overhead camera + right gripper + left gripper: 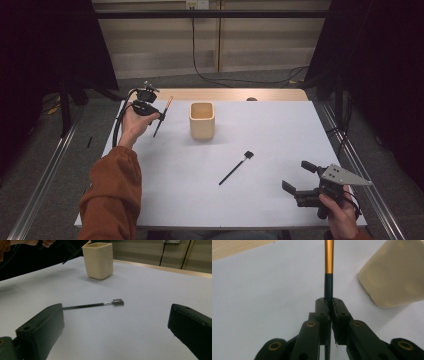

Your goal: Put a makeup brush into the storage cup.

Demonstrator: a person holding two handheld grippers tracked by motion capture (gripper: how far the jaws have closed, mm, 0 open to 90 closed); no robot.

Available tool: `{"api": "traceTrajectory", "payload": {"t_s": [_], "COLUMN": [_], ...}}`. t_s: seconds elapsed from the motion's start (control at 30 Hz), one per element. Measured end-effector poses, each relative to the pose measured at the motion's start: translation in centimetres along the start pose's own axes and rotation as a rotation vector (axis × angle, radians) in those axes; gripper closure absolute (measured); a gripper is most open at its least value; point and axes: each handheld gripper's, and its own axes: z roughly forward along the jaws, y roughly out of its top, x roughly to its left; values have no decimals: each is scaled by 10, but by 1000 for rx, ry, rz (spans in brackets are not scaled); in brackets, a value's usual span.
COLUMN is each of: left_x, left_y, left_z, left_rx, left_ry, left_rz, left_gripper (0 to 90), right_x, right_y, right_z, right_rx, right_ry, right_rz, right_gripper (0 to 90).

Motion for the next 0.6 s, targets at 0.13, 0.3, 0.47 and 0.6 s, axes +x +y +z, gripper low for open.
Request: {"api": "traceTrajectory", "payload": {"t_s": [0.13, 0.3, 0.47, 0.6], "left_x": [2, 4, 6, 5], "left_y": [-4, -9, -16, -20], "left_z": [-4, -10, -18, -20], "left_rx": [-59, -132, -217, -250], "left_ry": [-4, 4, -5, -20], "left_rz": [-6, -17, -18, -9], "left_gripper": [844, 844, 844, 845], "right_x": [0, 0, 0, 0], "right_y": [0, 0, 0, 0], "right_z": [0, 0, 1, 0], "right_rx": [-2, -1, 0, 0], "right_ry": [0, 0, 0, -1], "right_rz": [1, 1, 4, 1], "right_gripper": [0, 0, 0, 0]}}
